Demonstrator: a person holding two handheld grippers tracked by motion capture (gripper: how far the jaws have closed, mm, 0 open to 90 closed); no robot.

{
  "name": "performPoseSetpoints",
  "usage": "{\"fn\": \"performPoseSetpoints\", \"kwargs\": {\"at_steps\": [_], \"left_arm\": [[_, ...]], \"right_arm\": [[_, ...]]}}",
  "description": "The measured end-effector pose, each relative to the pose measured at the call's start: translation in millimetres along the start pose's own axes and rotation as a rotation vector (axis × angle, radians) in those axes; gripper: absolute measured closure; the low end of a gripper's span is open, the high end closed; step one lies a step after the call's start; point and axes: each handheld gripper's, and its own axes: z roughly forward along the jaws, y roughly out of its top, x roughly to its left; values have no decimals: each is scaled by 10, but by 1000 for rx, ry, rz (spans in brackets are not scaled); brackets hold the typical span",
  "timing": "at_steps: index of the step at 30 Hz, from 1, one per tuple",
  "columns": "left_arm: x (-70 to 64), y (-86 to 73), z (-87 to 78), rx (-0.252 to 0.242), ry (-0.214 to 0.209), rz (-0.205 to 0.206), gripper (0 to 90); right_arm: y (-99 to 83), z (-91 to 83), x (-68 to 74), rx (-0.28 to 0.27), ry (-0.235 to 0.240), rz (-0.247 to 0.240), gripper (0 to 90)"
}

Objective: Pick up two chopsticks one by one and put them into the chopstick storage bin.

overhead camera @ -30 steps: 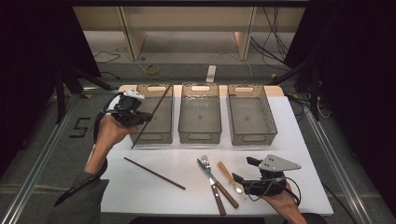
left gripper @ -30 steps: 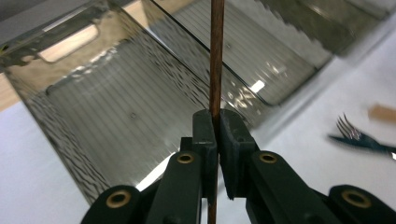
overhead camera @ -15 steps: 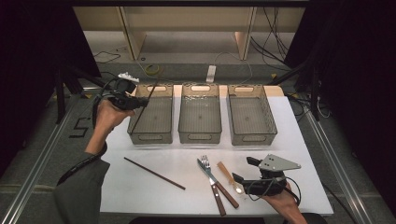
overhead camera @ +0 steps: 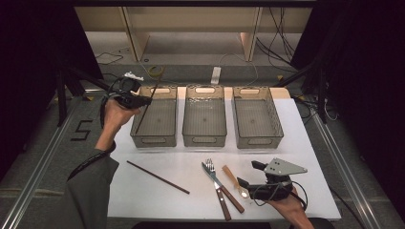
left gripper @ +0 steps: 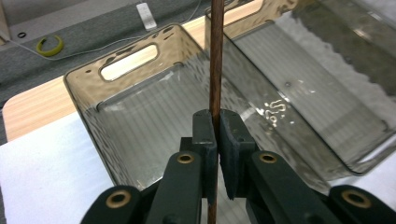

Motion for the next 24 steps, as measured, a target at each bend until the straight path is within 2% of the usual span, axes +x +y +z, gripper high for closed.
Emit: {"fn": "performPoseSetpoints", "kwargs": {"at_steps": [4,7,10,13,20,24], "left_arm": [[2,-48,51,-4,-3,-14,846],[-4,-77,96,2,0,-14,846],[-20,-99,145,25,2,5,846],[-19,-118,174,19,2,-7,846],[-25,-166,252,47,14,-2,841],[-22,-196,290,52,20,-14,835]], "right_arm": [[0,0,-4,-1,-1,3,229],[-1,-2,-4,-2,0,1,229],[0,0,2,0,1,1,229],[-1,-1,1,0,1,1,229],[-1,-4,3,0,2,0,229],[-1,-3,3,0,2,0,229]]}}
